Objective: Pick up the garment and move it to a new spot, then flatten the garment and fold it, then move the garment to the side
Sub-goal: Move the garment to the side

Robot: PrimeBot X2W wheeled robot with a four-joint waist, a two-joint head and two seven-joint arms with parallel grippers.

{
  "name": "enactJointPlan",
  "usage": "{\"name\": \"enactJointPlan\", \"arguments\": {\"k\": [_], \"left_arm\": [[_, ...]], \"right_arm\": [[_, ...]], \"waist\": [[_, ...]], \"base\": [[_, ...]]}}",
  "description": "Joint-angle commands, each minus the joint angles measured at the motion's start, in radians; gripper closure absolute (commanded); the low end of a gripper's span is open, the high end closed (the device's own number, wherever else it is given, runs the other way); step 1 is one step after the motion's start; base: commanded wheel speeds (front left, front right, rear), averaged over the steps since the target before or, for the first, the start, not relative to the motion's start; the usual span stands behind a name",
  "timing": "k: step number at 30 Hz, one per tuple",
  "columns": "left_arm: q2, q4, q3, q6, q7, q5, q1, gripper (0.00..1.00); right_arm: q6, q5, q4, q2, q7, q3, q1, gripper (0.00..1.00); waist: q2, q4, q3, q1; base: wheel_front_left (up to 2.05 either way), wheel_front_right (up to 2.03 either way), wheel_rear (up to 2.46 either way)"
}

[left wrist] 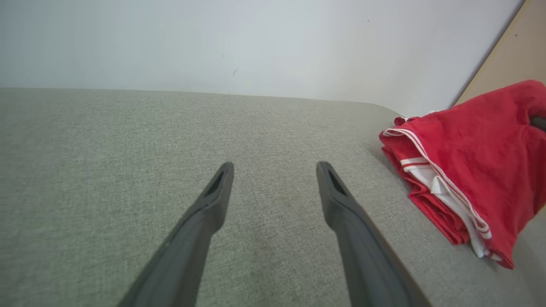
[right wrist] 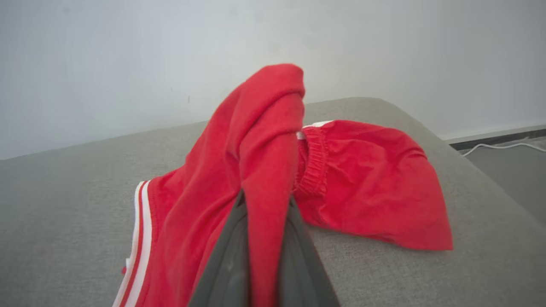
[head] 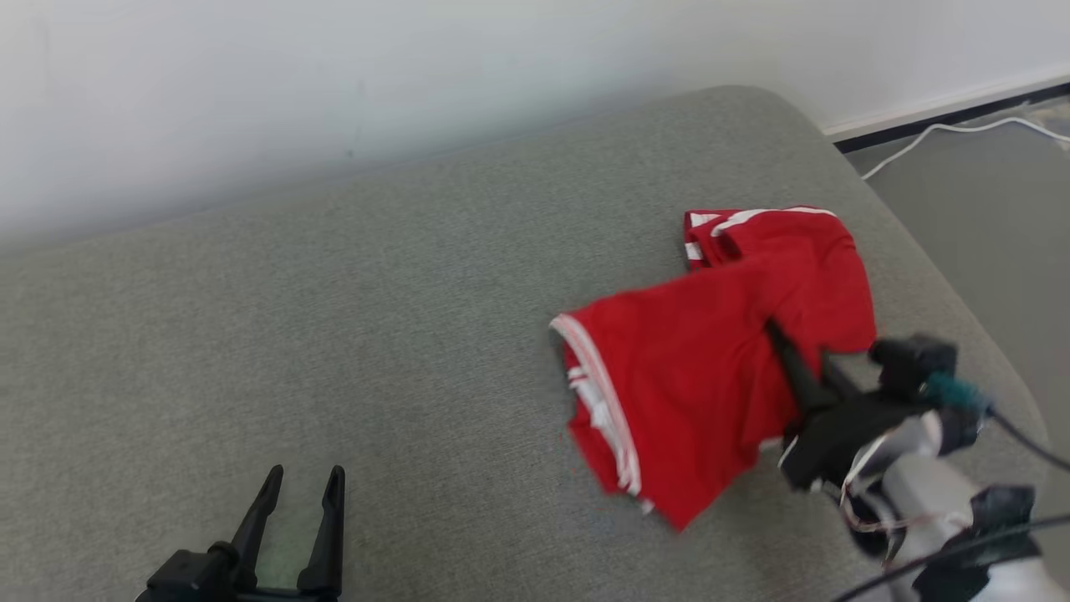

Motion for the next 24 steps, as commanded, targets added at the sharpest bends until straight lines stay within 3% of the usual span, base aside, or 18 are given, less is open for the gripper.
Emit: {"name": "enactJointPlan", "arguments": {"k": [1, 10, 15, 16, 17, 20, 24], "left_arm": [[0.001, 0.000, 0.000, 0.001, -0.001, 0.009, -0.006, 0.00], [0.001, -0.001, -0.010, 0.000, -0.001, 0.001, -0.024, 0.00], [0.001, 0.000, -0.018, 0.000, -0.001, 0.003, -0.044, 0.00], [0.001, 0.001, -0.019, 0.000, -0.001, 0.005, -0.046, 0.00], [0.001, 0.003, -0.022, 0.000, -0.001, 0.007, -0.053, 0.00], [0.001, 0.006, -0.024, 0.000, -0.001, 0.009, -0.061, 0.00], [0.004, 0.003, -0.018, 0.000, -0.001, 0.013, -0.065, 0.00]], "right_arm": [[0.000, -0.011, 0.008, -0.012, -0.005, -0.004, -0.019, 1.00], [0.000, -0.083, 0.150, -0.116, 0.035, -0.064, -0.239, 1.00], [0.000, -0.131, 0.258, -0.138, 0.043, -0.086, -0.325, 1.00], [0.000, -0.152, 0.286, -0.140, 0.037, -0.096, -0.342, 0.64], [0.000, -0.177, 0.317, -0.142, 0.027, -0.105, -0.357, 0.00], [0.000, -0.255, 0.412, -0.131, 0.005, -0.152, -0.401, 0.00], [-0.001, -0.386, 0.487, -0.109, -0.018, -0.295, -0.451, 0.00]], "waist": [[-0.0001, 0.014, 0.005, -0.0001], [-0.0001, 0.073, 0.041, -0.0001], [-0.0001, 0.103, 0.062, -0.0001], [-0.0001, 0.109, 0.067, -0.0001], [-0.0001, 0.117, 0.071, -0.0001], [-0.0001, 0.136, 0.079, -0.0001], [-0.0001, 0.154, 0.089, -0.0001]], "base": [[0.00, 0.00, 0.00], [0.00, 0.00, 0.00], [0.00, 0.00, 0.00], [0.00, 0.00, 0.00], [0.00, 0.00, 0.00], [0.00, 0.00, 0.00], [0.00, 0.00, 0.00]]}}
